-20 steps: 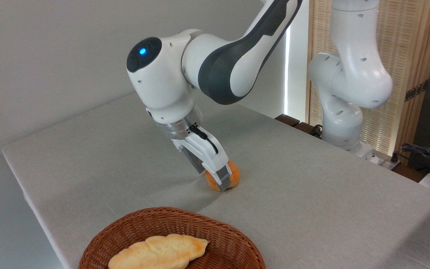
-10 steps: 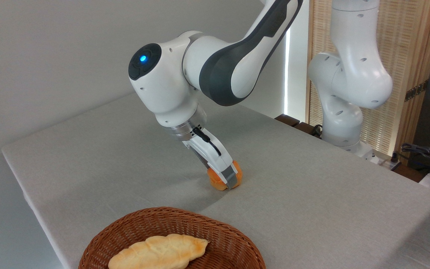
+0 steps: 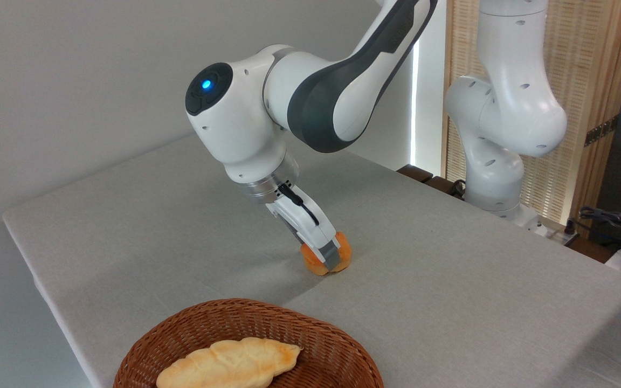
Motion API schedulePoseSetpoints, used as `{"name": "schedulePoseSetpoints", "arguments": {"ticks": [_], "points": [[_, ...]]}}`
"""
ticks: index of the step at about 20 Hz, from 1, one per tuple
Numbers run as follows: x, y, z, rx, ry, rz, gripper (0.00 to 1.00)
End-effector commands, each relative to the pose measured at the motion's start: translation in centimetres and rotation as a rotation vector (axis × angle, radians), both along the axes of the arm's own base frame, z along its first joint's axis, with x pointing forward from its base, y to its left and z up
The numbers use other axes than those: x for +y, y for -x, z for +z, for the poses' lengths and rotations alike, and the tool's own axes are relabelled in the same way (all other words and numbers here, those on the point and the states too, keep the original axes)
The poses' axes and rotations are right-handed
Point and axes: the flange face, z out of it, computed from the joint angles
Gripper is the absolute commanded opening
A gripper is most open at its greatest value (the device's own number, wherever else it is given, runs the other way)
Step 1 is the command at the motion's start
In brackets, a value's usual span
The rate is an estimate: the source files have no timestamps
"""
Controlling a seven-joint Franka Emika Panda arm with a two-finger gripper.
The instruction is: Put bread into the basket
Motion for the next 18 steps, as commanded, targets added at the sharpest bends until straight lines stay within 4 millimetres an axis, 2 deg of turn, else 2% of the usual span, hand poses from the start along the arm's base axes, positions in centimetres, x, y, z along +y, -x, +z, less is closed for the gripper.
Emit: {"name": "schedulePoseSetpoints", "arguments": {"ticks": [1,10,11,14,15,18], "points": [[0.2,0.3,0.4,-0.004,-0.002,-0.023,0.39],[0.2,-0.1,1.2,-0.023,0.001,-0.022,0.40],[0.2,-0.5,2.0,-0.042,0.002,-0.018,0.40],[0.8,-3.2,7.8,-0.179,0.017,0.006,0.42],[1.0,-3.9,9.1,-0.222,0.014,0.011,0.42],[2.4,-5.6,11.4,-0.360,0.000,0.045,0.45]]}}
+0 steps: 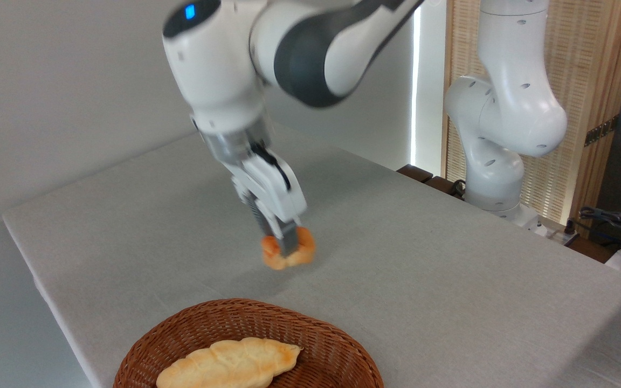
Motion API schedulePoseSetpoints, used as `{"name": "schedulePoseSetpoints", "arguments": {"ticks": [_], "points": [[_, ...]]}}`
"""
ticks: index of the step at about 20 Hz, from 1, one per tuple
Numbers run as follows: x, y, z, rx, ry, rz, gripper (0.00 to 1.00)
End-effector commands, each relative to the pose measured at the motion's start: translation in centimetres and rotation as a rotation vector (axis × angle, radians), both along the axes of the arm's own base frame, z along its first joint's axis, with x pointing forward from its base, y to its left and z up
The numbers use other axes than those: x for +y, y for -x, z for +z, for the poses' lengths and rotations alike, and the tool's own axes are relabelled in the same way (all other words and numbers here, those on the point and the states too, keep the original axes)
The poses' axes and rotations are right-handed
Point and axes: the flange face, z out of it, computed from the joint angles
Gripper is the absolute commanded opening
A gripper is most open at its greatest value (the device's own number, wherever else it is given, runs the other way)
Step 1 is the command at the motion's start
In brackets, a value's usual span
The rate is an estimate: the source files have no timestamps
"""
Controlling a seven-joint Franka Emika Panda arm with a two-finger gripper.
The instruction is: Put bread into the basket
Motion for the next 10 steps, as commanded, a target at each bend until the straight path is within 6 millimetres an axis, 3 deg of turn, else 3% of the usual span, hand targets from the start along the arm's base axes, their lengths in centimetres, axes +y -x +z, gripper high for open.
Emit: {"name": "schedulePoseSetpoints", "arguments": {"ticks": [1,5,6,8,10], "points": [[2.6,-2.1,2.9,-0.164,-0.011,0.048,0.45],[4.1,-4.4,3.6,-0.350,-0.026,0.082,0.56],[4.6,-4.8,3.6,-0.379,-0.030,0.092,0.65],[5.8,-5.8,3.3,-0.437,-0.042,0.115,0.97],[5.9,-6.4,3.0,-0.466,-0.048,0.119,1.00]]}}
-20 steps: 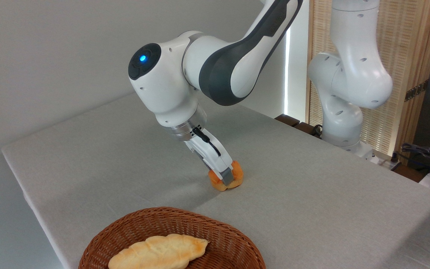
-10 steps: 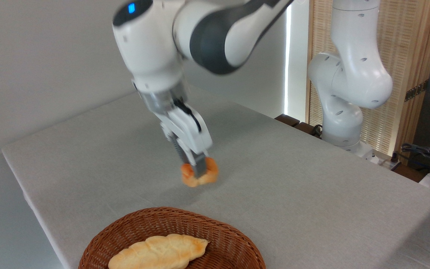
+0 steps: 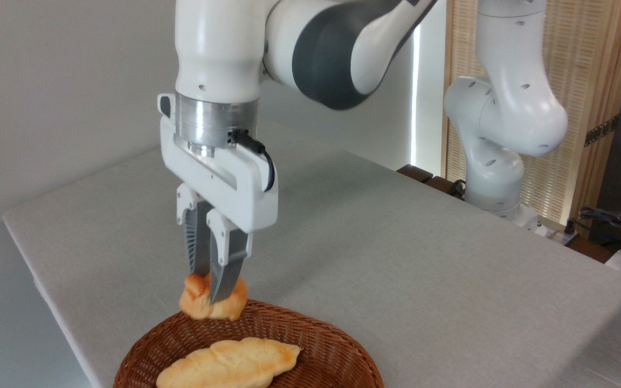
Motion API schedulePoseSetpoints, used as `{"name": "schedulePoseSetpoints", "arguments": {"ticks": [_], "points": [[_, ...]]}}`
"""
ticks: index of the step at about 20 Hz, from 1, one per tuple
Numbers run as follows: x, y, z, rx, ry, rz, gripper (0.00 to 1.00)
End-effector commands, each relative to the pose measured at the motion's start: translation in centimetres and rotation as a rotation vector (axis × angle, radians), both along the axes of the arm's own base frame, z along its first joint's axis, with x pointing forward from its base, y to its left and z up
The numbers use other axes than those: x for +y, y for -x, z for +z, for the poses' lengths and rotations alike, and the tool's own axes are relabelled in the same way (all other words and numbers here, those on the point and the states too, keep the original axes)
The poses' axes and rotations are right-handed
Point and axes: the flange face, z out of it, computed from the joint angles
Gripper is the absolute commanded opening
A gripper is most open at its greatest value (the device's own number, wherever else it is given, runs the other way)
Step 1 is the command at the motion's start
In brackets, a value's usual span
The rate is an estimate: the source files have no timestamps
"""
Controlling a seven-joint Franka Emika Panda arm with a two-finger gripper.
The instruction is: Put bread into the basket
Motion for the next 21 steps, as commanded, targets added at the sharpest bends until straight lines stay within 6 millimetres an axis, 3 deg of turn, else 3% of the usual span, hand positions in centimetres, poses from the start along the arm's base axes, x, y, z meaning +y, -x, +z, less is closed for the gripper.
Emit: {"name": "schedulePoseSetpoints", "arguments": {"ticks": [1,10,15,17,21], "points": [[0.6,-1.0,-0.4,-0.047,-0.023,0.002,1.00],[0.2,-1.2,-0.7,-0.037,-0.021,0.004,1.00],[-0.5,-1.1,3.3,0.035,0.000,0.033,1.00],[-0.7,-0.5,3.3,0.104,0.006,0.037,1.00],[-0.7,0.2,5.4,0.142,0.001,0.096,1.00]]}}
